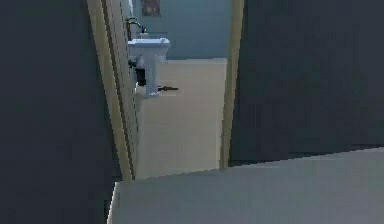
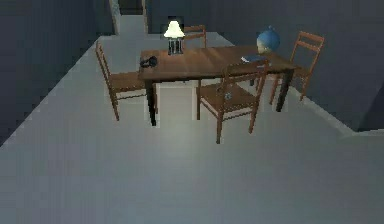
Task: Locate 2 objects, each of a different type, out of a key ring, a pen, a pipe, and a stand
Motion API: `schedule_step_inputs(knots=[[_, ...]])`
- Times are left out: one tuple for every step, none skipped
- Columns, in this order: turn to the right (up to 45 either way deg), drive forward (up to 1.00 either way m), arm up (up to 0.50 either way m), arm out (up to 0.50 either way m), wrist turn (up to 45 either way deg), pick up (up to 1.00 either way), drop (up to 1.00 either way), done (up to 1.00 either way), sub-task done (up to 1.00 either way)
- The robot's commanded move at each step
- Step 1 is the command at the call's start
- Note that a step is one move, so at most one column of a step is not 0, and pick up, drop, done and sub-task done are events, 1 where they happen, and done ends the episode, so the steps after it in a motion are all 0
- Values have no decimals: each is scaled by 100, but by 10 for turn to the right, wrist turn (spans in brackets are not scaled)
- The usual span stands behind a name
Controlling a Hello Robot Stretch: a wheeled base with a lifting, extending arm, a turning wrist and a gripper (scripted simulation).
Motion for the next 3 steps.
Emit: schedule_step_inputs(knots=[[0,100,0,0,0,0,0,0,0],[0,45,0,0,0,0,0,0,0],[0,100,0,0,0,0,0,0,0]])
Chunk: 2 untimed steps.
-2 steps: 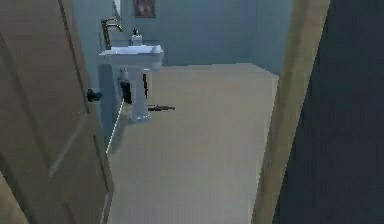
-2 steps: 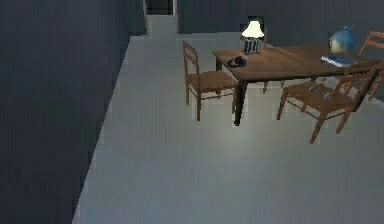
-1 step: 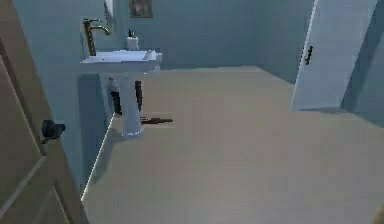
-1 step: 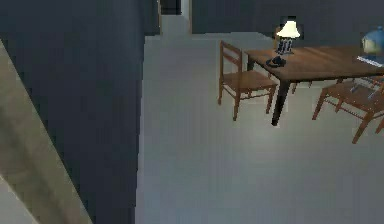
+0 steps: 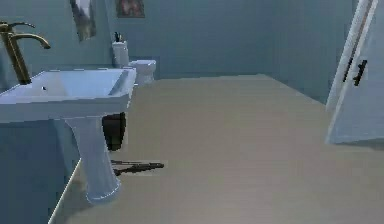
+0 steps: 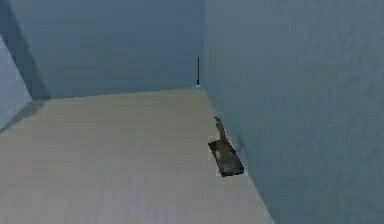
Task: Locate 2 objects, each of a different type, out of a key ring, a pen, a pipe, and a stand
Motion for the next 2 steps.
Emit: schedule_step_inputs(knots=[[0,100,0,0,0,0,0,0,0],[-60,0,0,0,0,0,0,0,0]])
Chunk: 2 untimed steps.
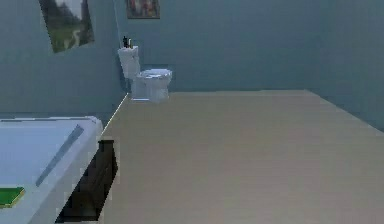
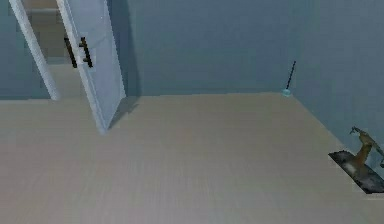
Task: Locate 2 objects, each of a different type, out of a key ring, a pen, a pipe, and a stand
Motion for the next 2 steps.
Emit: schedule_step_inputs(knots=[[0,35,0,0,0,0,0,0,0],[-60,0,0,0,0,0,0,0,0]])
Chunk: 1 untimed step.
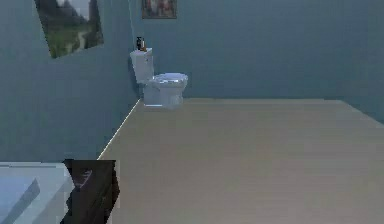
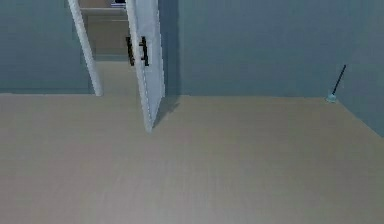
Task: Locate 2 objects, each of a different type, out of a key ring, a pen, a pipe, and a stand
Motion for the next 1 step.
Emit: schedule_step_inputs(knots=[[0,5,0,0,0,0,0,0,0]])
